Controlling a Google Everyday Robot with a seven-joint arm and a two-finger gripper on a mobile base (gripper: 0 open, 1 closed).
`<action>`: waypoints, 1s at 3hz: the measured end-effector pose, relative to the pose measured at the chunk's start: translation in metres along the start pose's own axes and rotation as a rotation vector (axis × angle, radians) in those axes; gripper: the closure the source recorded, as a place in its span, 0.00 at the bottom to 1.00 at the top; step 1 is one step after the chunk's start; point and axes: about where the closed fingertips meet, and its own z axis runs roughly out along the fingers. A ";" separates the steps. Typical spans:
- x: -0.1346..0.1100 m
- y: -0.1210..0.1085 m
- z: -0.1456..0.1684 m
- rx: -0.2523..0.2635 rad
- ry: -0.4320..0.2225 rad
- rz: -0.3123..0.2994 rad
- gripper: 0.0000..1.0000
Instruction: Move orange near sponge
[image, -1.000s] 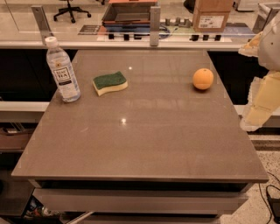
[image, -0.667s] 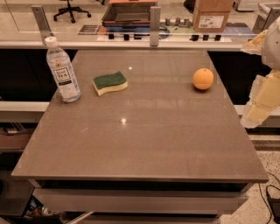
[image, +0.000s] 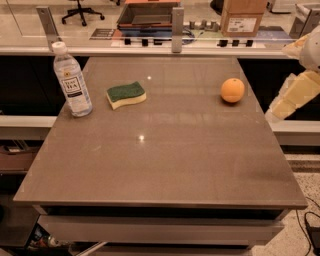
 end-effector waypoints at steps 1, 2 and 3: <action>0.013 -0.030 0.029 0.017 -0.089 0.129 0.00; 0.022 -0.053 0.057 0.031 -0.188 0.234 0.00; 0.023 -0.073 0.076 0.047 -0.274 0.296 0.00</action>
Offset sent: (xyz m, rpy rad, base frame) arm 0.0993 -0.0426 -0.0630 0.4097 -0.0792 -0.2407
